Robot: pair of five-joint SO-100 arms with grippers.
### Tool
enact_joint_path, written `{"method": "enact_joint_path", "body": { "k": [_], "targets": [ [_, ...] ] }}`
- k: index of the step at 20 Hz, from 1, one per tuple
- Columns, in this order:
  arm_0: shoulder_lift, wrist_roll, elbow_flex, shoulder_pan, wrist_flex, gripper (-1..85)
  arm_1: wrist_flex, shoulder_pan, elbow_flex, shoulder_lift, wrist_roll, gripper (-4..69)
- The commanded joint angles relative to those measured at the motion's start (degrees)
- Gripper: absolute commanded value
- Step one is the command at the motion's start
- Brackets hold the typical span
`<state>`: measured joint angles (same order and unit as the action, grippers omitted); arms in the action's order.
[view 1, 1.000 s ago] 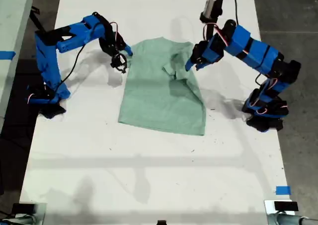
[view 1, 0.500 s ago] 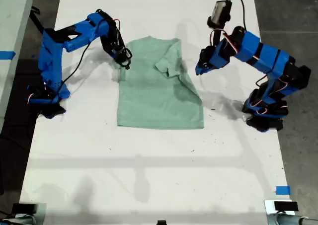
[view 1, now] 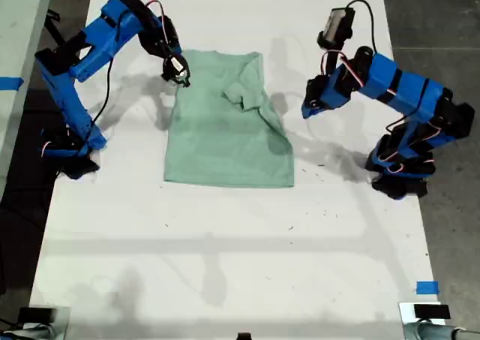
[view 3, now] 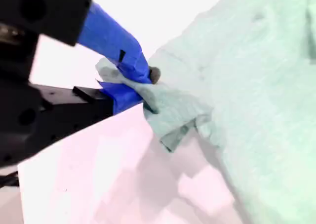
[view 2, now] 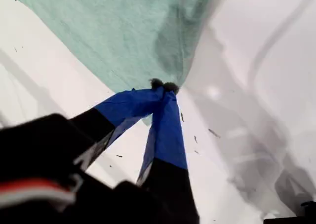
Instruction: Fold t-shirt
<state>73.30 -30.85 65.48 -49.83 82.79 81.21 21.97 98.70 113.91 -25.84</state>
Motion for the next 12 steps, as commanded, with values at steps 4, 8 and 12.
{"method": "enact_joint_path", "body": {
  "k": [4,8,12],
  "targets": [
    [-8.4,3.8,-9.8,10.5,-7.0,0.0,-1.8,-1.5,0.4,3.5,0.9,-0.9],
    [-22.9,5.4,-24.1,12.3,-9.4,0.0,-2.1,-2.5,2.7,5.3,2.2,-0.9],
    [-25.4,1.7,-24.2,11.3,-16.2,28.1,-5.3,-4.6,9.1,9.5,5.3,-0.2]
  ]
}}
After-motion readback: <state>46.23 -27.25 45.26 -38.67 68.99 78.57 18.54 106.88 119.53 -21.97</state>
